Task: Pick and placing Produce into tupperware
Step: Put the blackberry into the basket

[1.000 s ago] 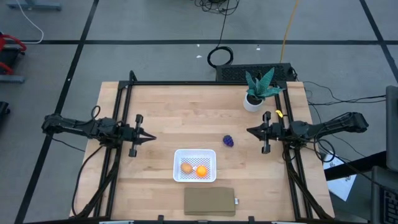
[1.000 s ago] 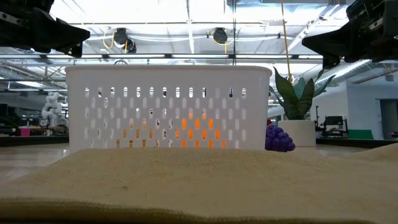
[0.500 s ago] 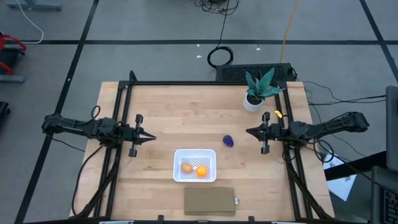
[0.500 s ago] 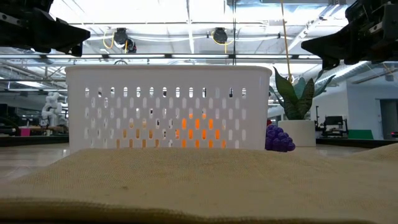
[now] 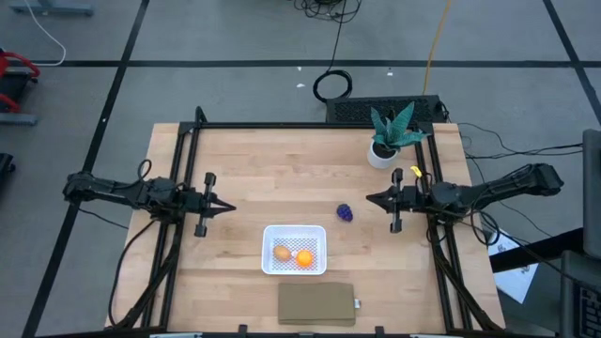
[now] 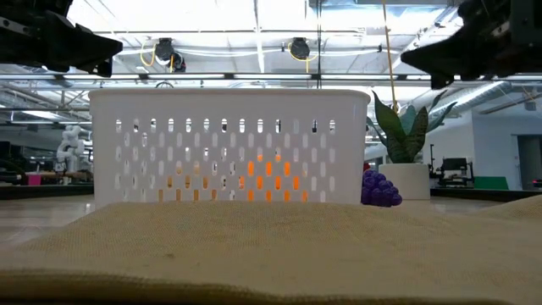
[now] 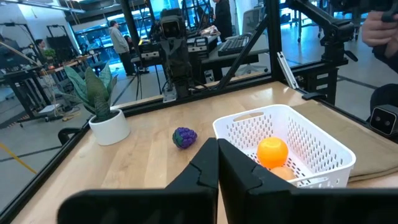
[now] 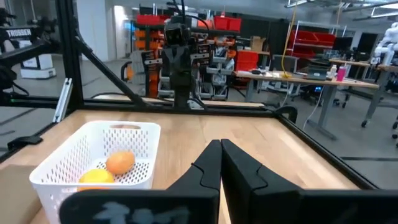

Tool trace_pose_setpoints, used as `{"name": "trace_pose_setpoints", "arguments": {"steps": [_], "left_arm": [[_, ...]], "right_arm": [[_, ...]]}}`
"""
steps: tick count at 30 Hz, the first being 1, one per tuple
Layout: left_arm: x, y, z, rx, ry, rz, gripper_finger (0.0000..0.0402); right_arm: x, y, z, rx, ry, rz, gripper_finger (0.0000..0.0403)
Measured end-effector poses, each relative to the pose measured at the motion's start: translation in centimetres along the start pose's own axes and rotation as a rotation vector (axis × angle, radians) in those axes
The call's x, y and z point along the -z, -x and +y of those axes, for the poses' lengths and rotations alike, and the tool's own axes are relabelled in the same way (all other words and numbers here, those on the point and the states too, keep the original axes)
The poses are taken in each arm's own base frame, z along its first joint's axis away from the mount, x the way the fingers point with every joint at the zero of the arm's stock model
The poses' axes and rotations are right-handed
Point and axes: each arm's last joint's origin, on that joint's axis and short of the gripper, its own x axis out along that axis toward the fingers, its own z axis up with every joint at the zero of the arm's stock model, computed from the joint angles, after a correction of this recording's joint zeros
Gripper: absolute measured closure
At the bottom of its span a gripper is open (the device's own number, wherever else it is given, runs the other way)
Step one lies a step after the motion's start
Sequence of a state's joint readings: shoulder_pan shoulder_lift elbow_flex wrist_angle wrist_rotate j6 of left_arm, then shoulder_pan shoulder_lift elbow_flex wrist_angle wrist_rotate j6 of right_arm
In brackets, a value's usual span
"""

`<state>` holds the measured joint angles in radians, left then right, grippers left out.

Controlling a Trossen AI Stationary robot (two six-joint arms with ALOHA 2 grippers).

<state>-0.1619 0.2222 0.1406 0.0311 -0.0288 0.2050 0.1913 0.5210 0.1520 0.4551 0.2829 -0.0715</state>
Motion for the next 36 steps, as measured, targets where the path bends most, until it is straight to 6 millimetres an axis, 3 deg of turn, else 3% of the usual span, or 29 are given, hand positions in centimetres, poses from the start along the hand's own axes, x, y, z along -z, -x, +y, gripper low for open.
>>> {"name": "trace_pose_setpoints", "arguments": {"steps": [14, 23, 36], "left_arm": [[0.0, 0.0, 0.0, 0.0, 0.0, 0.001, 0.0379], [0.0, 0.0, 0.0, 0.0, 0.0, 0.001, 0.04], [0.0, 0.0, 0.0, 0.0, 0.0, 0.001, 0.037]], "right_arm": [[-5.8, -5.1, 1.1, 0.001, -0.037, 0.198, 0.0403], [-6.2, -7.8, 1.8, 0.028, -0.127, 0.391, 0.0403], [-7.5, -10.6, 2.6, 0.068, -0.209, 0.543, 0.0403]]}}
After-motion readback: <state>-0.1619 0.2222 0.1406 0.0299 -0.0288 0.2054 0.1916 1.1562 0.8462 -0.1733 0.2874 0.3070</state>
